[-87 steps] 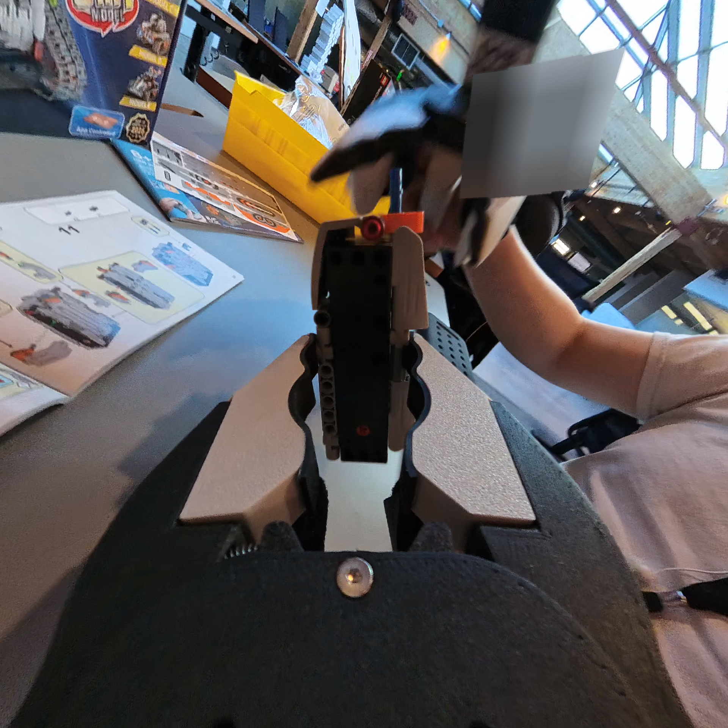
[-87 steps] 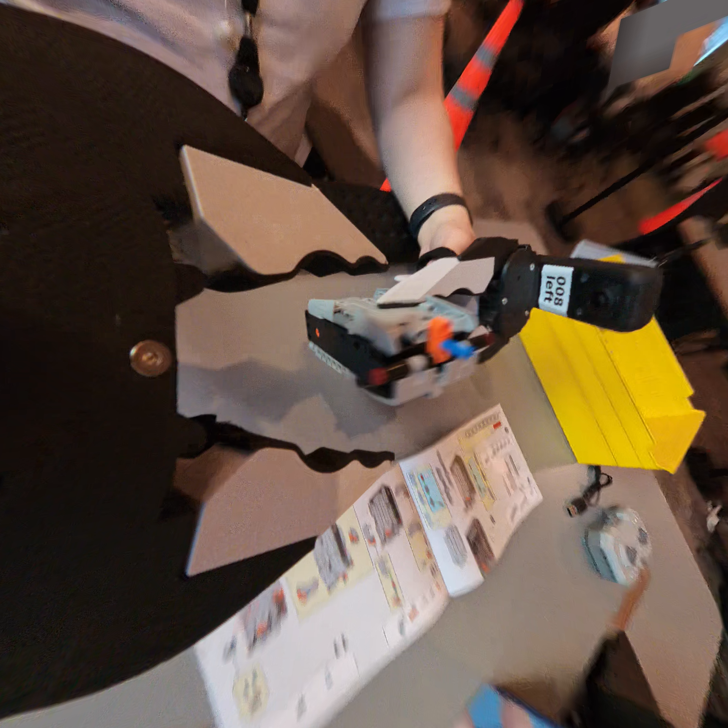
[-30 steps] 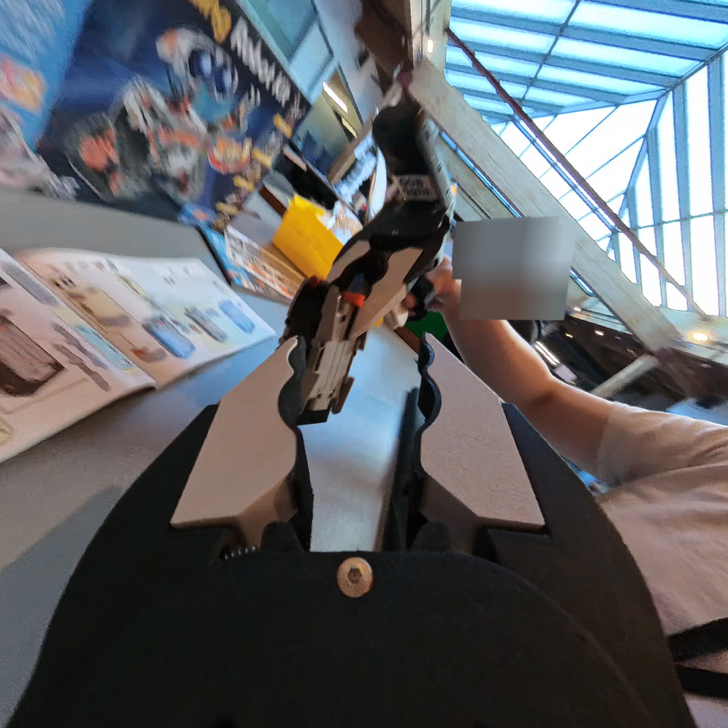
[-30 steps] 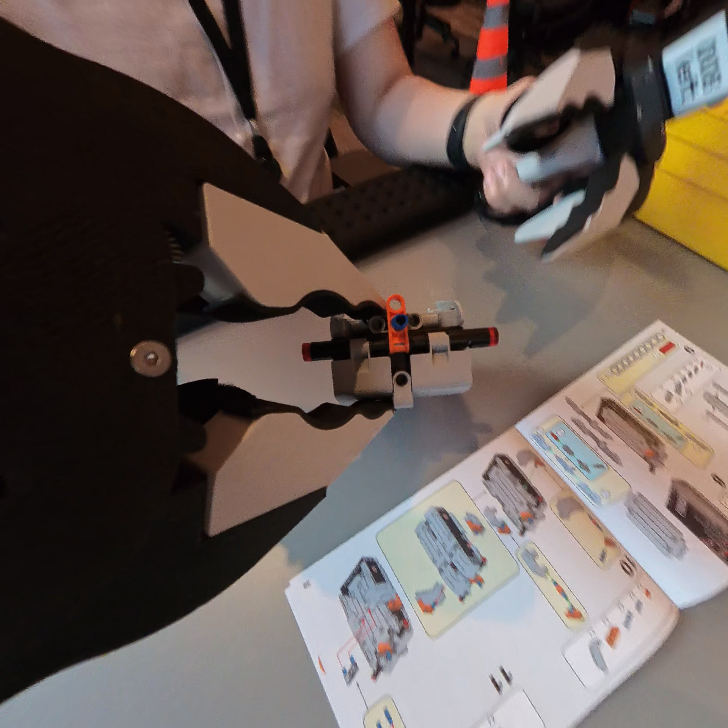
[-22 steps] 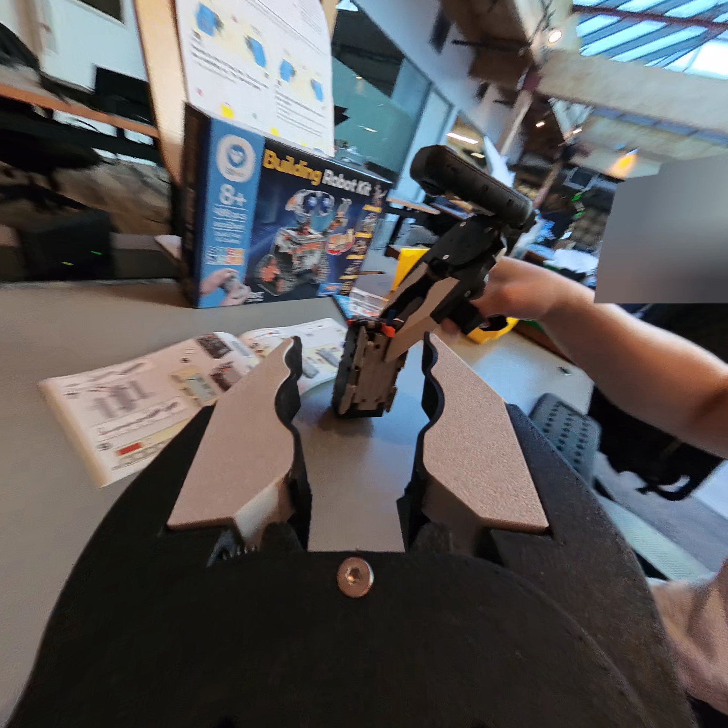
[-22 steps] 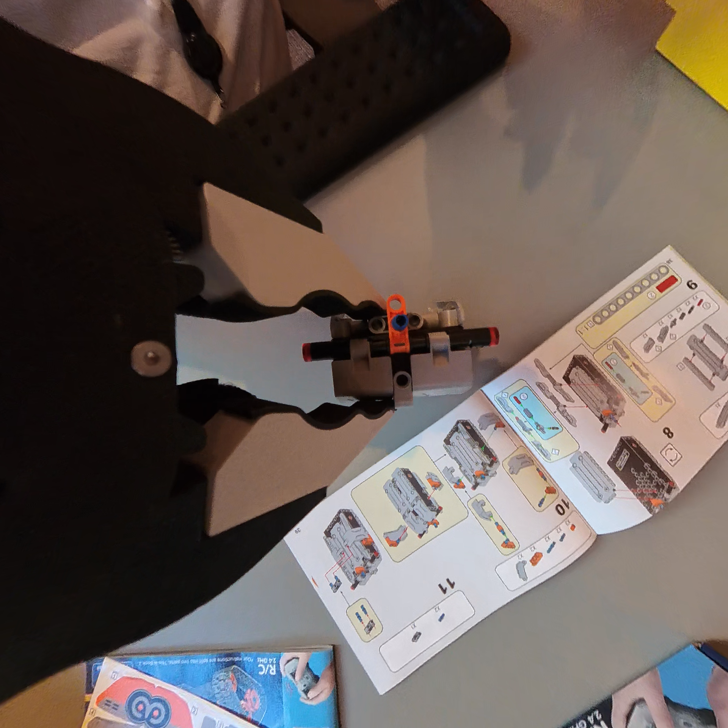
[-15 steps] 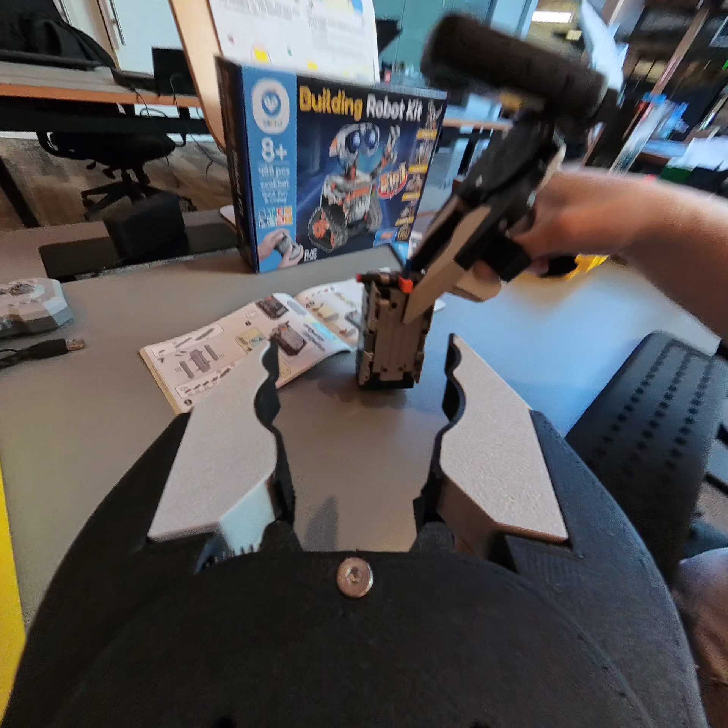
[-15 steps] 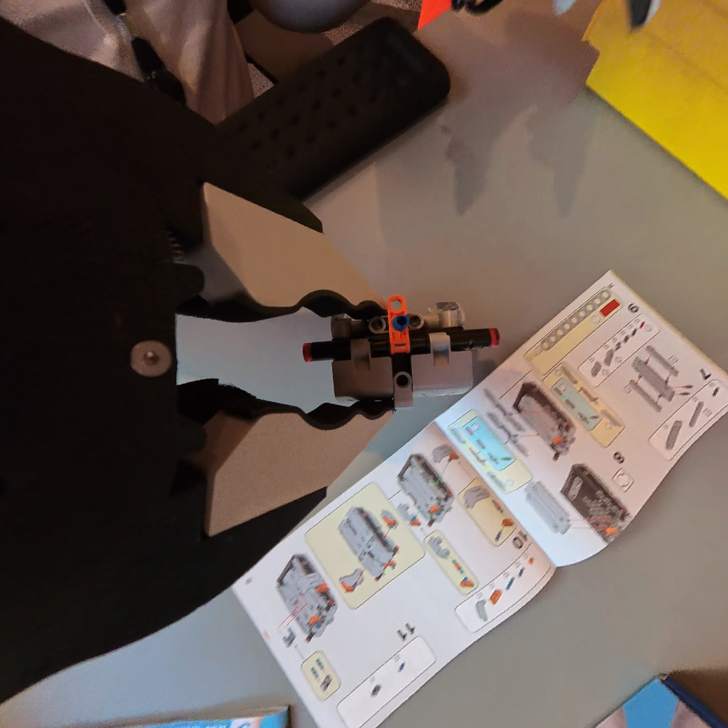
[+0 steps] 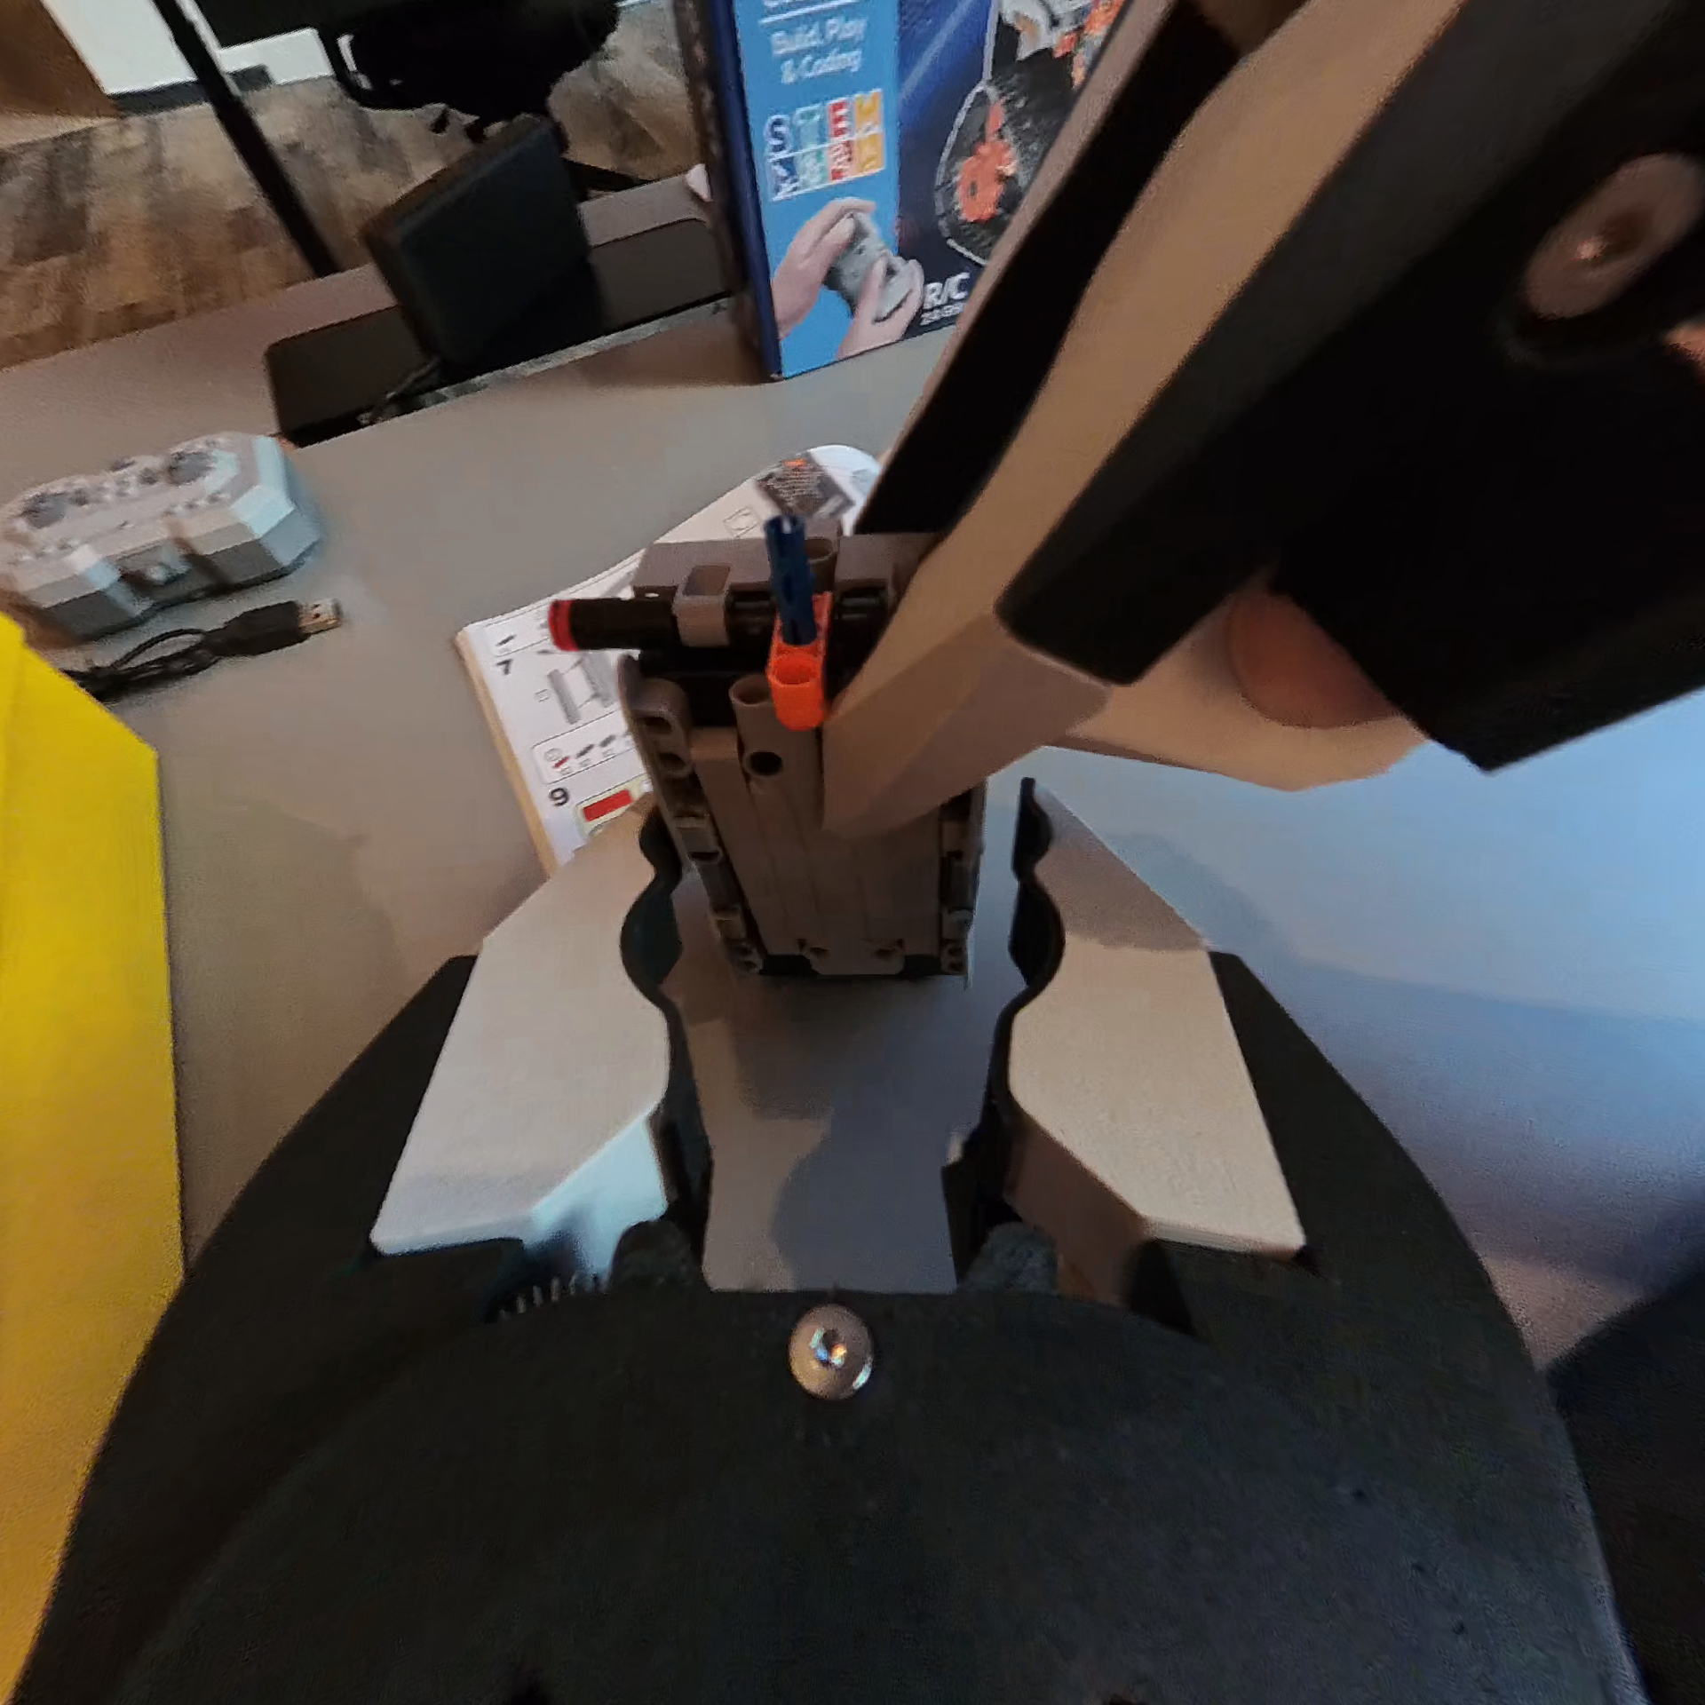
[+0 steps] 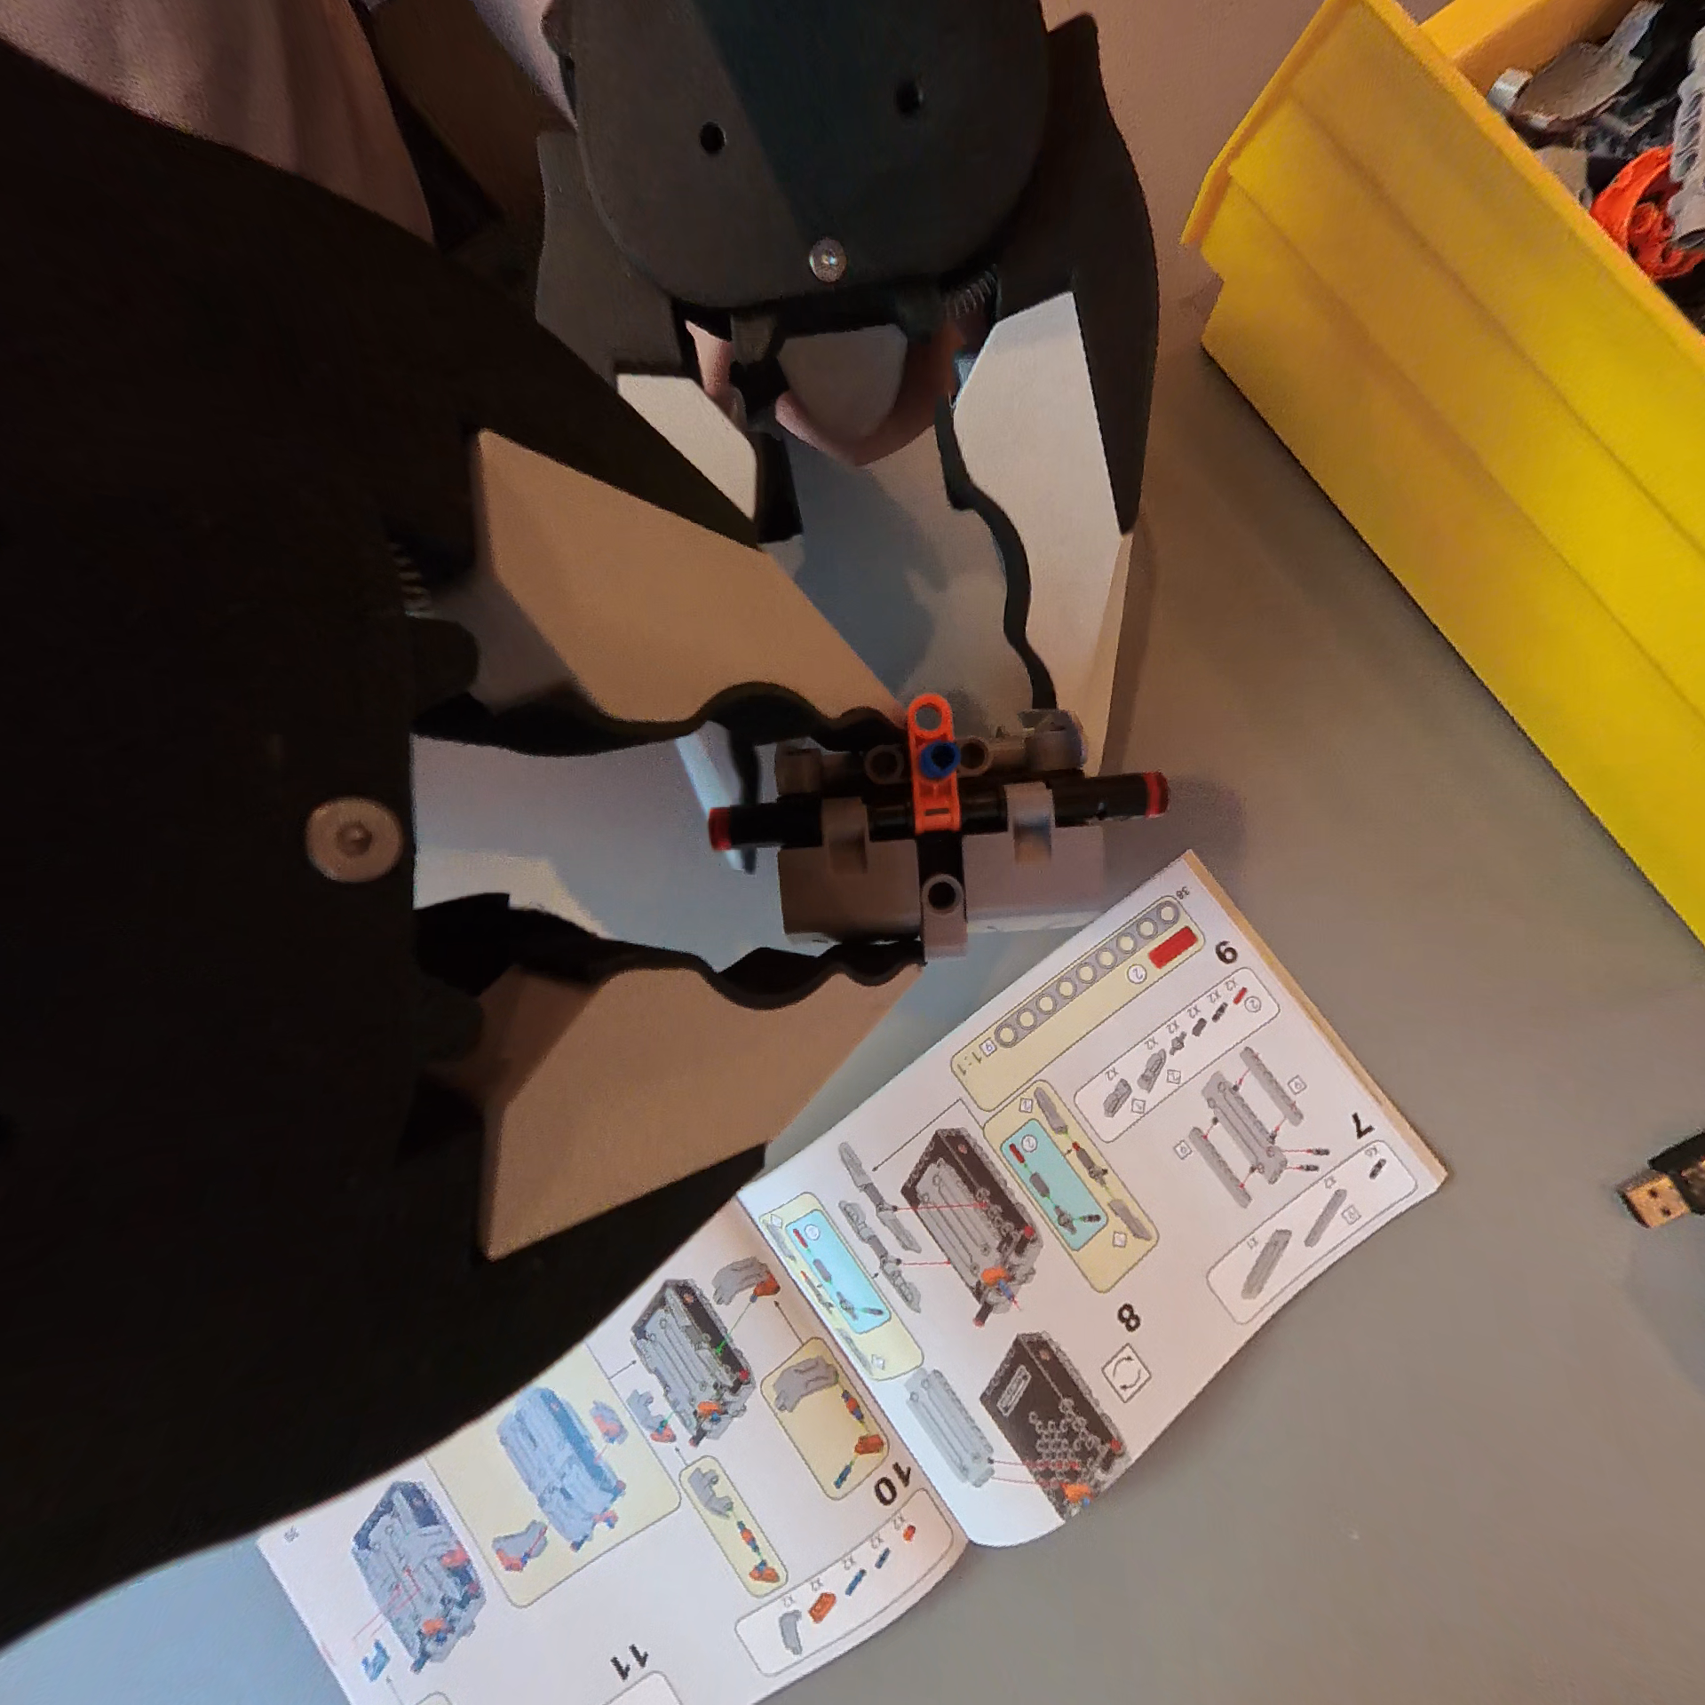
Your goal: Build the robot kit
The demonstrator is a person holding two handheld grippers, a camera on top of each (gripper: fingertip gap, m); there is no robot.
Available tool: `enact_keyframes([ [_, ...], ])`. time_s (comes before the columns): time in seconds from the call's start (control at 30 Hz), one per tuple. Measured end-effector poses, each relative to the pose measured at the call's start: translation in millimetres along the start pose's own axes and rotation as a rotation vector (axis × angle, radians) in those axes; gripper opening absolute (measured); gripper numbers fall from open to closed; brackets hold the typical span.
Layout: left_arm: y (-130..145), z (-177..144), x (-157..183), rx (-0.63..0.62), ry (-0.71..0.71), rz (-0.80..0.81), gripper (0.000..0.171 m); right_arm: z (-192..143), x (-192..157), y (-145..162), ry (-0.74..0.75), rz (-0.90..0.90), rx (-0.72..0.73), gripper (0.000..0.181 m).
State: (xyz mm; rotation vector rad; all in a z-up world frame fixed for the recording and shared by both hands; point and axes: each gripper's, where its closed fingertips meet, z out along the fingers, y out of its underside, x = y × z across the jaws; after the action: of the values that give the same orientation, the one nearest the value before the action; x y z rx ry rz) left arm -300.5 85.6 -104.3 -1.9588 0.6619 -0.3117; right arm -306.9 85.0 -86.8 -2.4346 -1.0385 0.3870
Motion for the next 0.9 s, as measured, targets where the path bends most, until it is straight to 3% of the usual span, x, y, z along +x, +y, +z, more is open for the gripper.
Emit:
enact_keyframes([
  [0.03,1,-1,-4,0.006,-0.01,-0.008,0.064,1,-2,-1,0.01,-0.015,-0.002,0.04],
  [0.2,7,-6,-11,0.008,0.016,-0.066,0.064,-6,-16,-13,-0.041,-0.041,0.07,0.047],
  [0.4,6,-2,-11,-0.006,0.0,-0.012,0.064,-28,-12,-22,0.0,-0.075,0.138,0.053],
  [0.7,10,-5,-7,-0.033,0.068,0.036,0.064,-67,16,-10,0.02,-0.06,0.24,0.059],
  [0.9,8,-3,-10,-0.031,0.014,-0.021,0.064,-74,29,9,-0.034,-0.034,0.305,0.062],
])
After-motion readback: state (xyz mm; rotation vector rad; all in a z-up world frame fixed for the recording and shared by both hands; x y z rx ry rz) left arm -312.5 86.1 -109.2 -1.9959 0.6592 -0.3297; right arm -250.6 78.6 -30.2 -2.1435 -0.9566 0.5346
